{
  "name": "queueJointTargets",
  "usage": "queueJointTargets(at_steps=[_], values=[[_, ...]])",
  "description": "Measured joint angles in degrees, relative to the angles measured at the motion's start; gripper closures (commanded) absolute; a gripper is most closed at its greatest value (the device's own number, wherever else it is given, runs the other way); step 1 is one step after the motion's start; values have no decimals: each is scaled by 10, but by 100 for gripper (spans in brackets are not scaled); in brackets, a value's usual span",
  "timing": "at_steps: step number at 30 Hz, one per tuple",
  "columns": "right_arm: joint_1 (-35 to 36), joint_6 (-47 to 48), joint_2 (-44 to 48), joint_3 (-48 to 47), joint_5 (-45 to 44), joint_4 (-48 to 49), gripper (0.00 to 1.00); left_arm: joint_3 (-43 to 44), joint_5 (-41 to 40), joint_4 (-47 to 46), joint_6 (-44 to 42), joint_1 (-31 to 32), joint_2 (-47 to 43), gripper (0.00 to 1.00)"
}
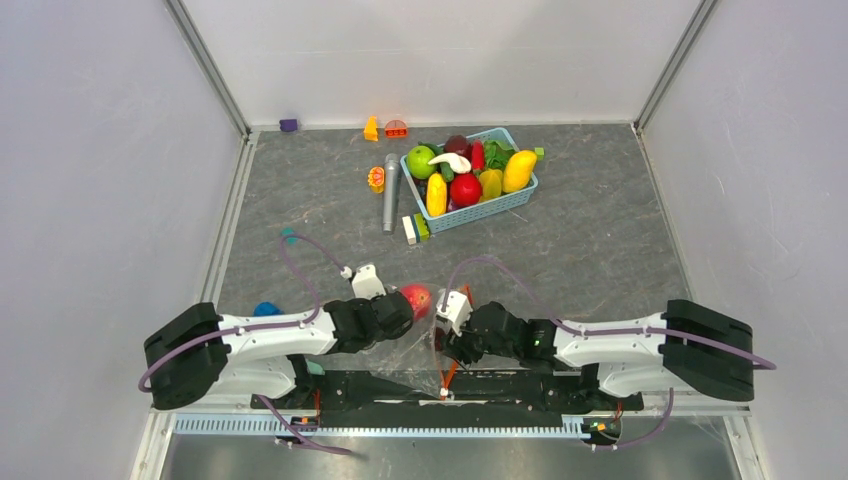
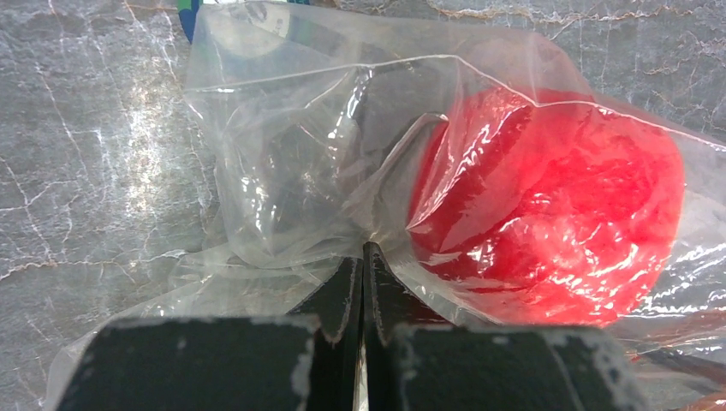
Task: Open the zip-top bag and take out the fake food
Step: Pick up the fake fruit from the zipper food storage bag.
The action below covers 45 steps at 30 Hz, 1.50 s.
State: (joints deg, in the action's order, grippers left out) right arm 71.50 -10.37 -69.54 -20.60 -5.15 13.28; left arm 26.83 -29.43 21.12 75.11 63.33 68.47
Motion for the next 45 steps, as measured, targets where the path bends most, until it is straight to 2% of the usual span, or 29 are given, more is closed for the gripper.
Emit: queueJointTargets(at_steps=[7,13,25,31,37,45], values=[[0,21,-47,-34,2,12,20,2,0,-1,0,0,2,98],[0,43,-65,-69,4,11,19,2,0,-1,0,0,4,98],[-7,52,-115,-104,24,-11,47,3,0,9,0,-11,2,98],[-7,48,-113,-104,27,-15,51,3,0,10,0,-11,1,98],[-2,42,-64,-101,38,-66,52,3,0,6,0,-6,2,98],[0,11,116,-74,41,-145,51,3,0,2,0,-6,4,98]])
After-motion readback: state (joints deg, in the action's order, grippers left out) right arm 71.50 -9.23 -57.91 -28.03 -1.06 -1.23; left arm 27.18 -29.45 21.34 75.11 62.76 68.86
